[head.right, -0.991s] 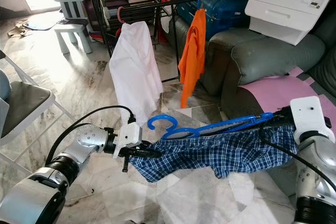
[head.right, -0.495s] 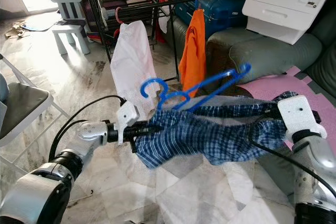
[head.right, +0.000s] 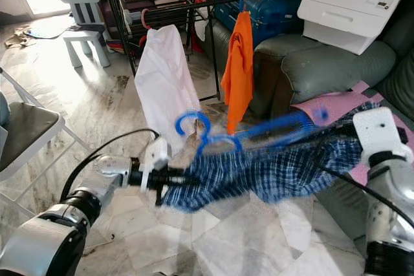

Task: Hang hanger

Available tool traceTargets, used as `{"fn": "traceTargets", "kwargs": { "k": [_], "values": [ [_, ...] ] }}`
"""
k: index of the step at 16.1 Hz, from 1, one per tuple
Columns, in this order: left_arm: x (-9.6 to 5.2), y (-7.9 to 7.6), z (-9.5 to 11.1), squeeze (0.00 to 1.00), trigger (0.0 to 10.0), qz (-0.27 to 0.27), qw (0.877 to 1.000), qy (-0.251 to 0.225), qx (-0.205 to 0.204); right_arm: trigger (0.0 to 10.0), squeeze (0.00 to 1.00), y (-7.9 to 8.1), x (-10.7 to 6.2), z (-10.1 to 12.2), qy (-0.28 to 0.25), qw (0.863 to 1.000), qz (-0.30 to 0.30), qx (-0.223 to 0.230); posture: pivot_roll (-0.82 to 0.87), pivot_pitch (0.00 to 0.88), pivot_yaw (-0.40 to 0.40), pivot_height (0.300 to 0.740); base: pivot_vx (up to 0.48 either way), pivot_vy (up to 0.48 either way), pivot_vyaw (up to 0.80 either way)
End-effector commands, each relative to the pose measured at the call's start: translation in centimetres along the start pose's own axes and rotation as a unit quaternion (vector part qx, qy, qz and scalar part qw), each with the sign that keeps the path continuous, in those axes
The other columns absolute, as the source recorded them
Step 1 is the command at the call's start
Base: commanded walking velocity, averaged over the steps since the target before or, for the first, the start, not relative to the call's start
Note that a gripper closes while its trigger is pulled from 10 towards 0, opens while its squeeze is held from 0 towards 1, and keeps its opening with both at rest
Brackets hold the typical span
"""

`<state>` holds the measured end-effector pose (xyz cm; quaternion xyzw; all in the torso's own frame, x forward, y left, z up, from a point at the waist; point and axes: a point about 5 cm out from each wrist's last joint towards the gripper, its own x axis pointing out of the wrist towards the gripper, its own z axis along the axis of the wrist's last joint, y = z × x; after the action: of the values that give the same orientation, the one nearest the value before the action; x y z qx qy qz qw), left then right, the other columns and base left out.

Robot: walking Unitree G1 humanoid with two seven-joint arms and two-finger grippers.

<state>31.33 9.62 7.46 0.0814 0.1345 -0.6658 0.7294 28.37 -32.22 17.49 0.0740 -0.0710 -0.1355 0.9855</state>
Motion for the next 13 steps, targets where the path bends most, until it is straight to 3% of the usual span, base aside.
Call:
{"fn": "traceTargets", "kwargs": {
  "k": [1, 4, 5, 8, 9, 10, 11, 13],
  "values": [
    [-0.8, -0.2, -0.6, 0.00, 0.0, -0.013, 1.000, 0.023, 0.002, 0.0, 0.00, -0.6, 0.3, 1.2, -0.021, 1.000, -0.012, -0.003, -0.05, 0.000, 0.022, 0.740, 0.000, 0.000, 0.00],
    [-0.7, -0.7, -1.4, 0.00, 0.0, -0.030, 0.998, 0.061, 0.018, 0.0, 0.00, -0.3, 0.3, 1.3, -0.026, 1.000, -0.009, 0.002, -0.05, 0.000, 0.026, 0.740, 0.000, 0.000, 0.00],
    [-0.7, -0.9, -1.9, 0.00, 0.0, -0.038, 0.994, 0.092, 0.033, 0.0, 0.00, -0.3, 0.2, 1.3, -0.027, 1.000, -0.009, 0.003, -0.05, 0.000, 0.028, 0.740, 0.000, 0.000, 0.00],
    [-0.7, -0.9, -2.6, 0.00, 0.0, -0.023, 0.989, 0.139, 0.051, 0.0, 0.00, -0.1, 0.3, 1.6, -0.030, 1.000, -0.006, 0.002, -0.05, 0.000, 0.030, 0.740, 0.000, 0.000, 0.00],
    [-0.6, -0.6, -2.8, 0.00, 0.0, 0.001, 0.985, 0.163, 0.060, 0.0, 0.00, 0.0, 0.4, 1.6, -0.030, 1.000, -0.004, 0.002, -0.05, 0.000, 0.030, 0.740, 0.000, 0.000, 0.00],
    [-0.7, 0.0, -3.4, 0.00, 0.0, 0.059, 0.973, 0.210, 0.078, 0.0, 0.00, 0.7, 0.5, 1.7, -0.029, 1.000, 0.006, -0.003, -0.05, 0.000, 0.031, 0.740, 0.000, 0.000, 0.00],
    [-0.6, 0.6, -3.3, 0.00, 0.0, 0.117, 0.967, 0.215, 0.077, 0.0, 0.00, 1.3, 0.6, 1.5, -0.024, 0.999, 0.016, -0.019, -0.05, 0.000, 0.031, 0.740, 0.000, 0.000, 0.00],
    [-0.4, 1.7, -2.4, 0.00, 0.0, 0.199, 0.962, 0.178, 0.057, 0.0, 0.00, 1.9, 0.7, 1.0, -0.013, 0.999, 0.026, -0.046, -0.05, 0.000, 0.031, 0.740, 0.000, 0.000, 0.00]
  ]
}}
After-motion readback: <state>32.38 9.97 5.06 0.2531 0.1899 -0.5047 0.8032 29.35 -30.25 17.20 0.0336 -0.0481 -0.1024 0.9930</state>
